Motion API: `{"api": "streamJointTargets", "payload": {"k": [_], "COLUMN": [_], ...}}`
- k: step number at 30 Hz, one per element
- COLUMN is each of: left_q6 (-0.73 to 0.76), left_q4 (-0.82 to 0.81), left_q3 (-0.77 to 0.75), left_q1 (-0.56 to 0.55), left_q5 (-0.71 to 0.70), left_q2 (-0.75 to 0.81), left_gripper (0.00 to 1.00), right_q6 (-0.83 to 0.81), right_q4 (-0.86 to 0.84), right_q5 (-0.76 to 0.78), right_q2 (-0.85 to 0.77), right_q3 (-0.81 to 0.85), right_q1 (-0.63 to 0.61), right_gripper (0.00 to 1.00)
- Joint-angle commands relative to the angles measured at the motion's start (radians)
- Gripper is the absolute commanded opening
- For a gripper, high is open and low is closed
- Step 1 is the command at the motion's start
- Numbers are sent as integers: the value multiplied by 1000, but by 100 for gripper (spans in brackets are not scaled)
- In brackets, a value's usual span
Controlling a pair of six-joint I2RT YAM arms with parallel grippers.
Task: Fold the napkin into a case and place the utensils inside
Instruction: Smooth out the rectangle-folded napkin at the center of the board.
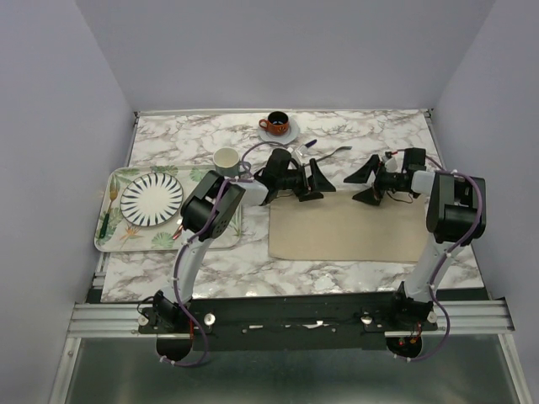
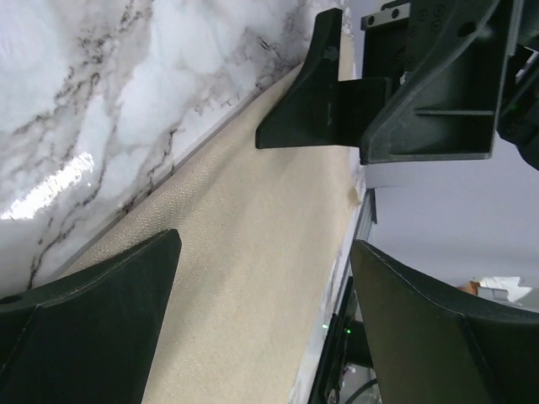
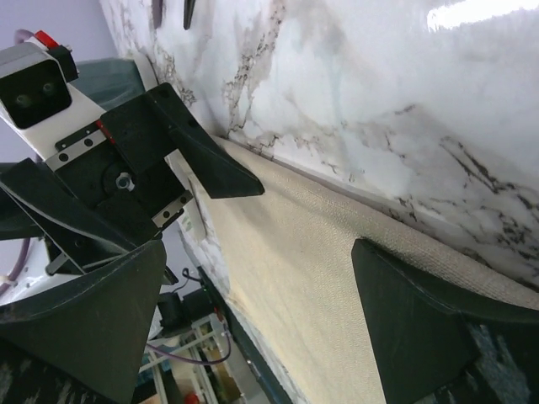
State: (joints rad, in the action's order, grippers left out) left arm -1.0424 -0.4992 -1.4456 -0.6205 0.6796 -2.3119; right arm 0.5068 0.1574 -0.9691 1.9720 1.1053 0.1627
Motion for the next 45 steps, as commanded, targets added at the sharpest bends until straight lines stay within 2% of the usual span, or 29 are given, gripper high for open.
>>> {"api": "streamJointTargets", "payload": {"k": [1,5,7,12,19,24,32,38,45], "left_q6": [-10,-5,-2,24,38,36,38,50,68], "left_q4": [30,31,31,42,67,67,62,68,79], "left_q3": [93,152,165,162,160,177,202,206,202], "left_q1": [5,5,5,4,11,19,30,36,39], "left_q5": [-19,-11,-5,3,1,5,5,6,5], "left_q2": [14,52,57,57,63,66,75,77,88], "left_gripper": [99,99,99,99,99,99,99,99,99], "right_q6": [32,-37,-54,74,111,56,-155,-327,-422], "right_q4": [23,80,80,-113,-116,10,318,482,561], "right_q5": [99,83,12,-101,-106,-95,-7,72,148], "right_q2": [-28,-71,-74,-105,-45,-10,68,87,87], "right_q3": [-71,-102,-91,-124,-117,-82,44,129,169], "right_q1": [-5,-5,-6,-20,41,132,245,288,328], "right_gripper": [100,100,100,100,100,100,95,93,89]}}
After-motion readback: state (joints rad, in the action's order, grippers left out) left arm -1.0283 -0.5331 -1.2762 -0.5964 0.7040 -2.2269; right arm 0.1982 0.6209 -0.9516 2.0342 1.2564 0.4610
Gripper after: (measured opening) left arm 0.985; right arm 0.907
